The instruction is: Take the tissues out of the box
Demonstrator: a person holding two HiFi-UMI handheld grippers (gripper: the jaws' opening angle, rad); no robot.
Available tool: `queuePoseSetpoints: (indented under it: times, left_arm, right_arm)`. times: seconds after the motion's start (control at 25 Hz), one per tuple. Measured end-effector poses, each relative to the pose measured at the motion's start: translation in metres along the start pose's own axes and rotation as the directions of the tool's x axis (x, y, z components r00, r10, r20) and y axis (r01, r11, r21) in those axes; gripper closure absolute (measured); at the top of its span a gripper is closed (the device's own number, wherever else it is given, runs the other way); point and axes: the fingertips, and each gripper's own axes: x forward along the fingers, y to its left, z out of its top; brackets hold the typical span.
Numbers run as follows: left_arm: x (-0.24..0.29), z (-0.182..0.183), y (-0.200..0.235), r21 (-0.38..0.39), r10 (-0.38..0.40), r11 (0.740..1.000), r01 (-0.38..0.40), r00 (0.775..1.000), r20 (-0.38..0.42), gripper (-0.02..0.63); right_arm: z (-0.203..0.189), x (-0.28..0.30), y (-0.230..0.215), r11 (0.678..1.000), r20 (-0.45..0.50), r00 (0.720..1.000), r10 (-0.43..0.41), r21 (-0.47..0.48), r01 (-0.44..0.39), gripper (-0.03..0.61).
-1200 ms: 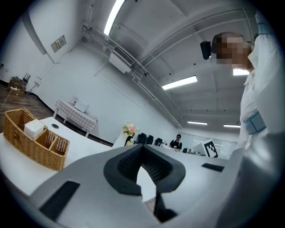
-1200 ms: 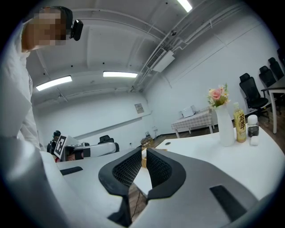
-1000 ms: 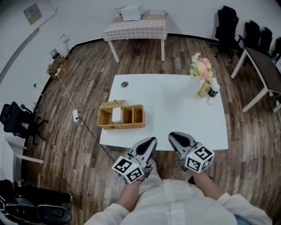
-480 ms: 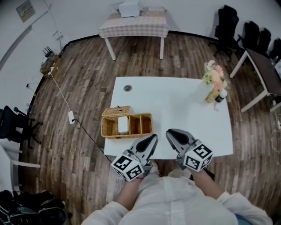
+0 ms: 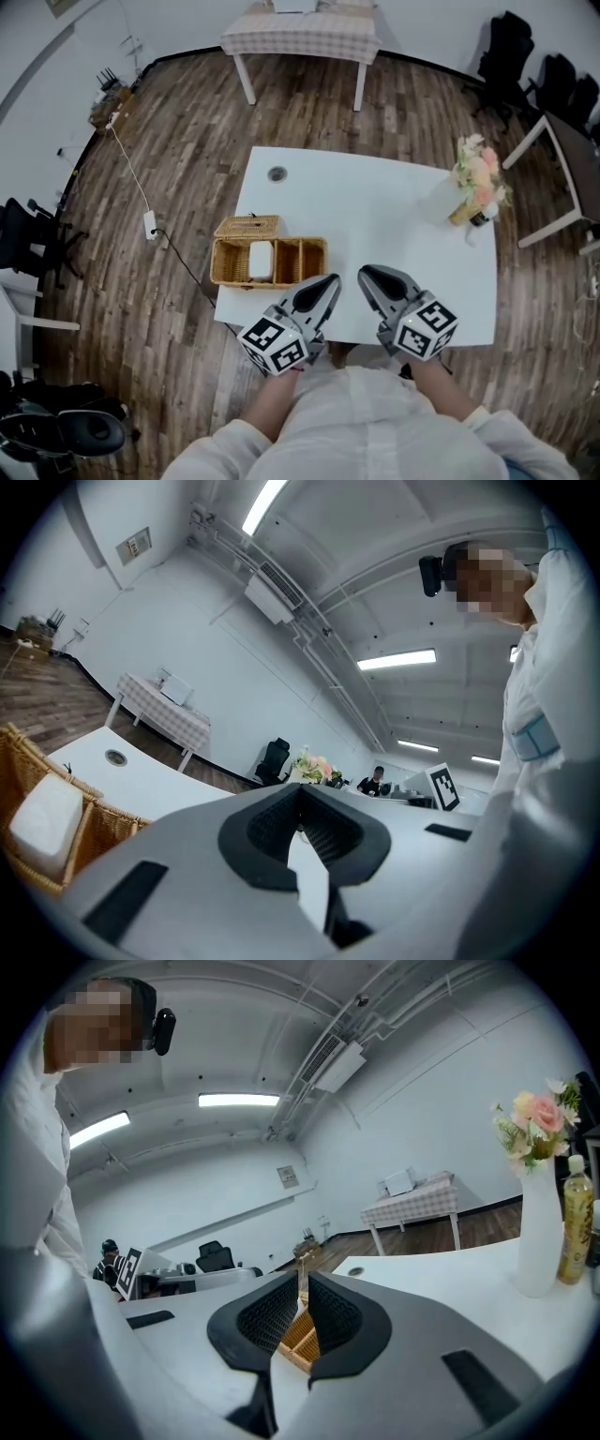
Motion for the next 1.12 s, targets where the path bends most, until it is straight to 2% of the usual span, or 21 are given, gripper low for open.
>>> queuePoseSetpoints:
  times: [0.56, 0.84, 1.12]
  left_arm:
    - [0.022, 0.002, 0.007, 0.026, 0.102, 0.994, -0.103, 0.994, 0.026, 0.612]
    - [0.019, 0.001, 0.017, 0.041, 0.149, 0.988, -0.15, 0.989, 0.006, 0.612]
    - [0.029, 0.0, 0.021, 0.056, 0.155, 0.986, -0.155, 0.988, 0.001, 0.611]
  right_arm:
    - [0.011, 0.009, -0.026, 0.993, -0.045, 0.992, 0.12, 0.003, -0.12, 0.541]
    - [0.011, 0.002, -0.039, 0.991, -0.052, 0.99, 0.131, 0.017, -0.13, 0.541]
    - [0.009, 0.008, -0.04, 0.99, -0.063, 0.988, 0.142, 0.018, -0.142, 0.541]
